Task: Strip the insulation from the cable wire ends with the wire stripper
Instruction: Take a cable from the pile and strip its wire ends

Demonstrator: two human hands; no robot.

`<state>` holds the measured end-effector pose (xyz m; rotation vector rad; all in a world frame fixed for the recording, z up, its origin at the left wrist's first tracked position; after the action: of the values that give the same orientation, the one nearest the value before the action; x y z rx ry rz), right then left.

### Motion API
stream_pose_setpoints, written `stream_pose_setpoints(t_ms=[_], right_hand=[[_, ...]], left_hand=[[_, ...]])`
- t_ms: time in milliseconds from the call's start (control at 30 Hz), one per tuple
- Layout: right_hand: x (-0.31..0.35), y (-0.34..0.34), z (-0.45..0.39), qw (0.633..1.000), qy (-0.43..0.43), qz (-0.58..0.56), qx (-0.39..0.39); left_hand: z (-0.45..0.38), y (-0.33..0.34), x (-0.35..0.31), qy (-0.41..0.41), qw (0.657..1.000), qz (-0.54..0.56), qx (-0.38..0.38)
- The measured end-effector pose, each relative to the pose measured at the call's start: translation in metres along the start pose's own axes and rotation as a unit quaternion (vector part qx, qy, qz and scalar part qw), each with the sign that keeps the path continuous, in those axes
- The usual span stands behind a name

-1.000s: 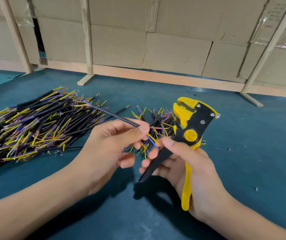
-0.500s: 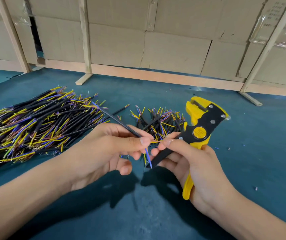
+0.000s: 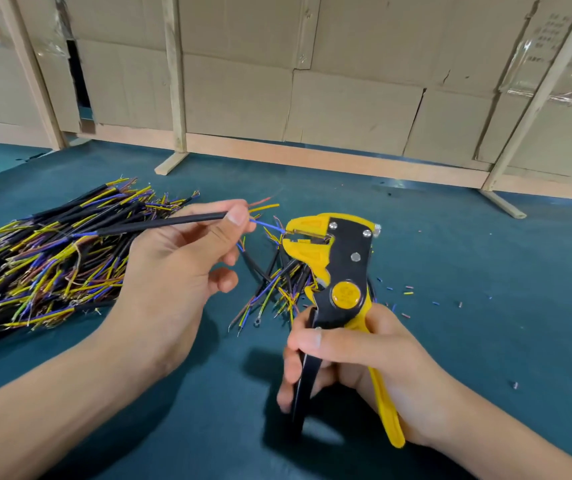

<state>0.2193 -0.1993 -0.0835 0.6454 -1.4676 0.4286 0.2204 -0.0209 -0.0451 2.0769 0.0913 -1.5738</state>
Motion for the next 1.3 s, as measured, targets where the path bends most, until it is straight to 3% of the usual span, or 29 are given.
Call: stream_pose_setpoints(t_ms=[300,567,667,900,1033,1133,1200,1233,1300], right_hand=[[0.004,0.005,0.003,1.000,-0.005,0.013,0.015],[0.001,0.005,0.003,0.996,0.023,0.006,-0.082],[0.003,0.000,0.004,0.990,0.000,0.020,-0.140],[0.002,0.000,0.007,0.978,-0.016,0.032,-0.203],[0.002,-0.003,0.010,0.971,-0.021,0.038,-0.237],[0.004,-0.012,0.012,0.960,-0.033,-0.039,-0.276],[0.003,-0.012,0.009,0.958,-0.027,-0.076,-0.274],[0.003,-0.010,0.006,0.961,-0.029,-0.071,-0.265],[0.002,-0.005,0.002,0.965,-0.034,-0.057,-0.255]], left_hand=[[0.013,0.009,-0.010,0.111,0.993,-0.047,0.005],[0.023,0.012,-0.015,0.173,0.979,-0.102,-0.023],[0.023,0.015,-0.015,0.166,0.981,-0.102,-0.011],[0.009,0.021,0.001,0.001,0.999,-0.023,-0.033],[0.005,0.032,0.006,-0.044,0.999,0.004,-0.032],[-0.031,-0.010,-0.016,-0.015,0.987,-0.022,-0.156],[-0.051,-0.035,-0.033,-0.011,0.975,0.024,-0.219],[-0.054,-0.033,-0.037,-0.020,0.981,0.017,-0.191],[-0.054,-0.007,-0.034,-0.010,0.990,-0.124,-0.059]])
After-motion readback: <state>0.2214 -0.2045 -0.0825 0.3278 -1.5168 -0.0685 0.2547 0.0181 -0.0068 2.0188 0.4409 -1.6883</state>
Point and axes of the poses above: each hand's wrist, its own z-axis away from the middle knuckle, its own y-axis out of the palm, x = y × z, the point moved 6 cm from there along -z, towards the middle knuckle, and after that the axes turned 8 degrees about -x, right-handed, at the moved point
